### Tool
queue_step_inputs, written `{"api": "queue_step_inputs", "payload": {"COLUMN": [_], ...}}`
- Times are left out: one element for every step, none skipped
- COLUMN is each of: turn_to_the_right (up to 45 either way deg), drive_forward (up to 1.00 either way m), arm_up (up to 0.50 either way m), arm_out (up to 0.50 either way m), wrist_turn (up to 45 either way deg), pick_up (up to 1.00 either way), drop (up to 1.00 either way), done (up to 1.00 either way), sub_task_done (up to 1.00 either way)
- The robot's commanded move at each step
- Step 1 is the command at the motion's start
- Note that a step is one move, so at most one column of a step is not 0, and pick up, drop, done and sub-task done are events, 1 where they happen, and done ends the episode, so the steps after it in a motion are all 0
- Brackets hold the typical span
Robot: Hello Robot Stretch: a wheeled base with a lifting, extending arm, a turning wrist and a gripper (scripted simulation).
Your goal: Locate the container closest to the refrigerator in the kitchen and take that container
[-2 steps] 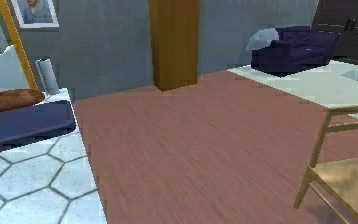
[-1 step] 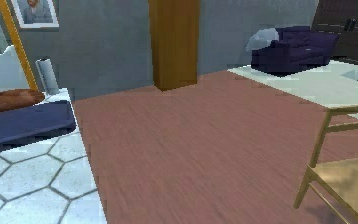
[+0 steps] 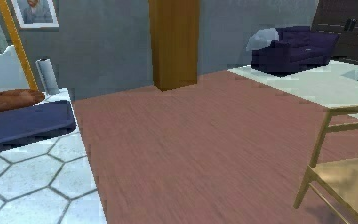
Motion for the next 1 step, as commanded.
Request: {"api": "queue_step_inputs", "payload": {"turn_to_the_right": [0.0], "drive_forward": [0.00], "arm_up": [0.00], "arm_out": [0.00], "wrist_turn": [27.0], "pick_up": [0.00], "drop": [0.00], "done": [0.00], "sub_task_done": [0.00]}}
